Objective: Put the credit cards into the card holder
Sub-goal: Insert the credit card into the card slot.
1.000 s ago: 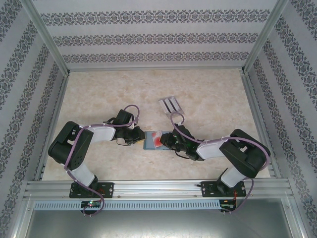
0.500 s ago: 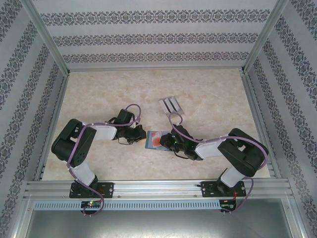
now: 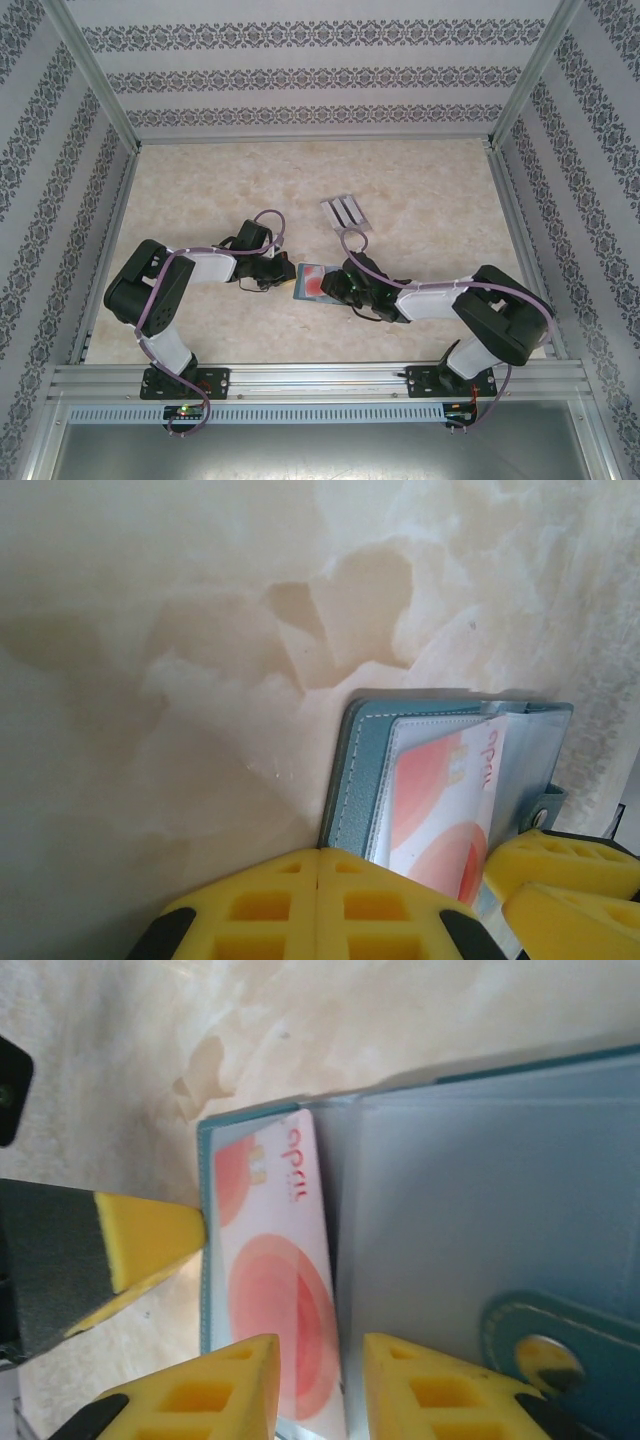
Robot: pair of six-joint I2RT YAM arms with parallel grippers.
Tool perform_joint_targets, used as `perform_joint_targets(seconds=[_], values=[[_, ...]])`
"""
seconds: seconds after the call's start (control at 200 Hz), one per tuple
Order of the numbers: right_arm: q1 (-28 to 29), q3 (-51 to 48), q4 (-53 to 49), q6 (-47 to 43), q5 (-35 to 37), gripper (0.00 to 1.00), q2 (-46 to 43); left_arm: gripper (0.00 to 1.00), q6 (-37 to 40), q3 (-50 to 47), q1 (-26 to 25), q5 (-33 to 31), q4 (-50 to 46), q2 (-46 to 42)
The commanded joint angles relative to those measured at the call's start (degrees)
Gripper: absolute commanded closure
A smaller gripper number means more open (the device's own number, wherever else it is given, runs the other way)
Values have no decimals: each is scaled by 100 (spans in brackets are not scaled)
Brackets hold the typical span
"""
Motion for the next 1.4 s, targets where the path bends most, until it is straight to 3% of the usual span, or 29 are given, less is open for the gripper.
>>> perform_joint_targets(seconds=[0.0,0.13,0.61,0.779,1.089,1.394], values=[[77,69,-632,-204,173,76,-79,100,-29,-96,-116,-658,-260,420],[75,210,-497,-218,-67,84,118,100,-52,-88,-113,-599,-228,461],[162,656,-444,-354,-282,89,481,100,-62,-87,-114,-640,-264,463],[145,532,-736,-448,-111,84,132,100,-52,-60,-116,-675,-303,479],[241,467,-1853,-676,461,66,-564,100,-73,-77,-113,-651,-286,448],[284,341,-2299,-586,797,59,-879,100,-38,-66,-117,-725,-378,385]])
